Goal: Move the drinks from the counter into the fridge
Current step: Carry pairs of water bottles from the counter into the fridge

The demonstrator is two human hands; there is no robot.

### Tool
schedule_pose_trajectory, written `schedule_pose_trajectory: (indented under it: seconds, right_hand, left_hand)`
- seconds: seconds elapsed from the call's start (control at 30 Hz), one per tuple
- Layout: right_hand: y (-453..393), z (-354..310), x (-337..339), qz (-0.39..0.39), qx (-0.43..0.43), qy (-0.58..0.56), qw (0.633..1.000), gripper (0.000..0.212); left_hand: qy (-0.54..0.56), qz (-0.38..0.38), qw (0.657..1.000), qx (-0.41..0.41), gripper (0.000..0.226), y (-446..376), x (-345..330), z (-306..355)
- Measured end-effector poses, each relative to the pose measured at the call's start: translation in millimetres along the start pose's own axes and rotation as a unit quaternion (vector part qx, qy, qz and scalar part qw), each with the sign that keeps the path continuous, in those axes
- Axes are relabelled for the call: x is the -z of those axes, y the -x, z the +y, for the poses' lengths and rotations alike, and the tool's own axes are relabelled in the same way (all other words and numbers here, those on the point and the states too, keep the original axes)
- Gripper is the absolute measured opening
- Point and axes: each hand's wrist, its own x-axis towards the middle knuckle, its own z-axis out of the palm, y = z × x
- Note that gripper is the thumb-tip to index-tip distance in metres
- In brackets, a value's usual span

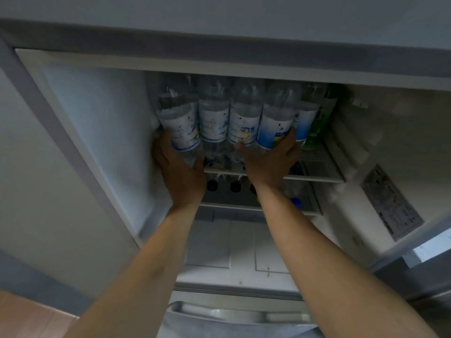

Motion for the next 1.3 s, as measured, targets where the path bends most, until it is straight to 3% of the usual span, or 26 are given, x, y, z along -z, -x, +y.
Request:
schedule_pose_trajectory:
  seconds: [0.07, 0.2, 0.37, 0.63, 0.77, 0.9, 1.03, 1.23, 1.3]
  right_hand:
    - [3.1, -2.3, -3.3, 0.009, 0.005, 0.008, 1.0, 0.128]
    - [3.9, -3.2, -6.4, 0.019, 0.013, 0.022, 1.0, 0.13]
    - [1.4, -3.2, -6.3, 0.0, -0.003, 0.036, 0.999, 0.132]
    - [3.4, -11.3, -5.8, -0.014, -0.026, 0.031, 0.999, 0.133]
    - [3.8, -8.7, -2.9, -0.014, -0.021, 0.027, 0.999, 0.134]
    - [8.2, -1.4, 1.5, -0.004, 0.0, 0.014, 1.0, 0.122]
    - [18.0, 4.4, 7.2, 0.002, 0.026, -0.017, 1.0, 0.103]
    - [33.7, -1.7, 14.0, 0.035, 0.068, -0.039, 0.996, 0.084]
    - [36.2, -4.1, 13.6, 0.033, 0.07, -0.036, 0.996, 0.08]
  left_hand:
    - [0.011, -0.03, 0.999, 0.003, 0.095, -5.7, -2.9, -1.8]
    - [-0.045, -0.02, 0.998, -0.029, 0.092, -8.7, -8.6, -1.5]
    - [-0.105, -0.04, 0.994, 0.011, 0.094, -4.9, -7.7, -1.0]
    - [-0.076, -0.097, 0.992, 0.011, 0.096, -4.3, 3.9, -0.9]
    - [-0.047, -0.063, 0.995, 0.067, 0.091, 20.1, 9.3, -7.2]
    - [0.003, -0.067, 0.989, 0.132, 0.097, 49.6, 15.3, -17.3]
    - [-0.002, -0.081, 0.992, 0.095, 0.096, 67.0, 22.7, -22.3]
    - [0.02, -0.096, 0.988, 0.121, 0.069, 55.9, 25.6, -25.2]
    - [-0.018, -0.121, 0.989, 0.077, 0.066, 48.3, 24.5, -23.6]
